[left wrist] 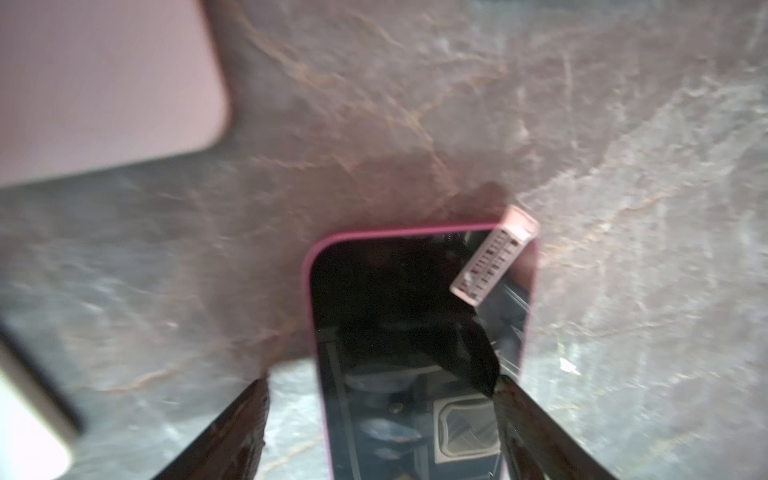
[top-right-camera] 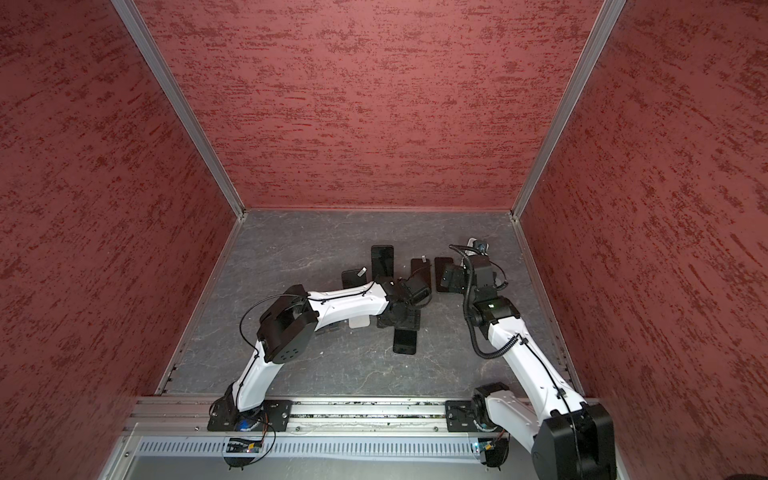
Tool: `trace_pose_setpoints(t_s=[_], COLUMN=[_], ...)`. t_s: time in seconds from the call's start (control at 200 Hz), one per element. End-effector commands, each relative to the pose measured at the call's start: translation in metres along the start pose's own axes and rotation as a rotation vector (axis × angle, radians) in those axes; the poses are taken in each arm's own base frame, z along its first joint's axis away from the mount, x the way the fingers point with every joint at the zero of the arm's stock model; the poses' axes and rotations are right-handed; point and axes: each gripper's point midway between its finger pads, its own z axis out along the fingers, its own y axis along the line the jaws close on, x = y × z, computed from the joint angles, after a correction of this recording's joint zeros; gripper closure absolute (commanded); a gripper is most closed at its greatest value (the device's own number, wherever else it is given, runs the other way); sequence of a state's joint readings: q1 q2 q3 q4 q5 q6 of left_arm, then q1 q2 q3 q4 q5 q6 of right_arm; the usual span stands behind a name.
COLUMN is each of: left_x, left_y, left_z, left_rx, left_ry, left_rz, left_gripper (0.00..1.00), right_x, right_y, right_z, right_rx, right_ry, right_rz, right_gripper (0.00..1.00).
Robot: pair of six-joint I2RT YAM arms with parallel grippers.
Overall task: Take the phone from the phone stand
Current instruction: 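Lower the magenta-edged phone flat onto the table and open the left gripper, then move the left gripper to the wooden-base dark stand and grip its upright plate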
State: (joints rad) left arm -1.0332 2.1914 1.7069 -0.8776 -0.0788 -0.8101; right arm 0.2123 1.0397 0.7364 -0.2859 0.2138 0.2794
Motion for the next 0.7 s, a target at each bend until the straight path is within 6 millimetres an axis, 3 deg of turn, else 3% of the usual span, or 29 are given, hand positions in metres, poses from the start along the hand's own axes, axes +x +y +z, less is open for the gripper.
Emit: trace_pose_setpoints(t_s=[0.0, 0.21, 0.381, 0.566, 0.696], left_x=[-0.012, -0.021, -0.026, -0.026, -0.019], left_y=[0.002, -0.02, -0.022, -0.001, 0.028], left_z=[-0.03, -0.076, -0.114, -0.143, -0.157], left_rx=[-0.044, -0.059, -0.076, -0.087, -0.118], left_ry=[-0.12, -0.326, -0.485, -0.624, -0.697], left_rz=[0.066, 0.213, 0.265, 0.228, 0.163], left_gripper=[0.15, 0.13, 0.11, 0.11, 0.11], right_x=[-0.005, -0.001, 0.001, 0.003, 0.004], right_y=[-0.001, -0.001, 0.001, 0.003, 0.006], right_z=[0.001, 0.007, 0.011, 0.014, 0.016], right_rx=[0.002, 0.009, 0.002, -0.003, -0.014], right_ry=[-0.028, -0.004, 0.011, 0.031, 0.045], right_rz=[0.005, -0.001, -0.002, -0.002, 0.004], right_gripper=[0.01, 0.01, 0.01, 0.01, 0.01])
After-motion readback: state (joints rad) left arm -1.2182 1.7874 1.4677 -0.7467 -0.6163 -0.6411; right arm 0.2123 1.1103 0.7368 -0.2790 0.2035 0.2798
